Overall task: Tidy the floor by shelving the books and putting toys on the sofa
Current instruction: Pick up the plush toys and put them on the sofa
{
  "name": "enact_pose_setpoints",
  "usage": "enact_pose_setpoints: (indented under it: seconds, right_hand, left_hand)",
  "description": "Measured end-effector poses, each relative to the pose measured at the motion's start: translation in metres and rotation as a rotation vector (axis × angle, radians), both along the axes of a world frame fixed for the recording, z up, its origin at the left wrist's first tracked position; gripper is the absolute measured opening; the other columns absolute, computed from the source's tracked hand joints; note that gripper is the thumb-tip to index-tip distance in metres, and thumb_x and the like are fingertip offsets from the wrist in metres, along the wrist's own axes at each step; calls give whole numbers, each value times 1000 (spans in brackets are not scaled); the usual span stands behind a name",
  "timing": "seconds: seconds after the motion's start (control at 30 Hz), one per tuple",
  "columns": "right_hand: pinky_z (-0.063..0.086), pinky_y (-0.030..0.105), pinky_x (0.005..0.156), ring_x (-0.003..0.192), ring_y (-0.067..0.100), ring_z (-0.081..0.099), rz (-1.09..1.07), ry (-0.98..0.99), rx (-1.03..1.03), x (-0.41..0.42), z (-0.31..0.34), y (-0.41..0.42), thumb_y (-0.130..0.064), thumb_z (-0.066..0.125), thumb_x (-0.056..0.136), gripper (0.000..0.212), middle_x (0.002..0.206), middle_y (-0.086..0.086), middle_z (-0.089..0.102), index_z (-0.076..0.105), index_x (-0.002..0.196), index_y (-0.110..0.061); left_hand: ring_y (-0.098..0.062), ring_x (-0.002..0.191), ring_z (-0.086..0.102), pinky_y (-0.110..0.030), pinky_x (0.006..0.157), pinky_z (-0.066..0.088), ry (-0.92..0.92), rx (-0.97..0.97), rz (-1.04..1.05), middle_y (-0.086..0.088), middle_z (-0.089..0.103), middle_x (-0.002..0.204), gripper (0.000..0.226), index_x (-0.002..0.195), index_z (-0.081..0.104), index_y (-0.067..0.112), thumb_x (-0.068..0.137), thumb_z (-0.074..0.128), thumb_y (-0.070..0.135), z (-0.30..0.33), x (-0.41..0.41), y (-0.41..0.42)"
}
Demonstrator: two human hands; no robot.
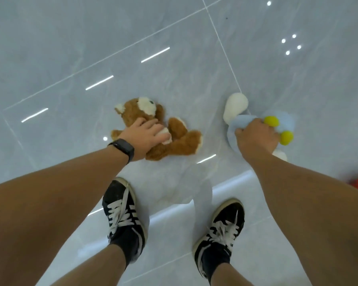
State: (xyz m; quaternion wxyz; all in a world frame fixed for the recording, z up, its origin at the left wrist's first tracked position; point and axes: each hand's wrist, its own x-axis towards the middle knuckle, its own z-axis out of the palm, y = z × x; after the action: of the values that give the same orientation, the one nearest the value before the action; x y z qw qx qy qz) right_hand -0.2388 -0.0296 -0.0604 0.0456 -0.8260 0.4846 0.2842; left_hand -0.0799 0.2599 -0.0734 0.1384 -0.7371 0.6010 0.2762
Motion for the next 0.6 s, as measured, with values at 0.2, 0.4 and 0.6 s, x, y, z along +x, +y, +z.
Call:
enact_pose_setpoints:
  seconds: [0.2,0.4,0.6]
  right_hand:
    - [47,40,98,124,37,58,-286,-96,345,-10,30,47,-34,51,102,41,131,20,62,60,125,0]
    - [50,33,84,108,37,64,-540,-119,632,-49,16,87,-20,51,99,17,114,21,66,60,101,-6]
    - [46,49,96,127,32,41,208,-275,454,-46,-5,112,-53,66,85,70,144,3,38,39,145,-29]
  left_hand:
    - [-39,153,-11,-52,125,0,60,161,-390,-16,-10,167,70,153,13,24,96,54,22,13,-57,30]
    - [-38,136,36,-57,112,37,91,-216,348,-14,38,150,69,140,40,24,77,69,28,22,-65,52]
    - [-35,136,40,-46,105,45,440,35,1260,-10,30,155,103,157,14,32,79,82,30,1,-17,26]
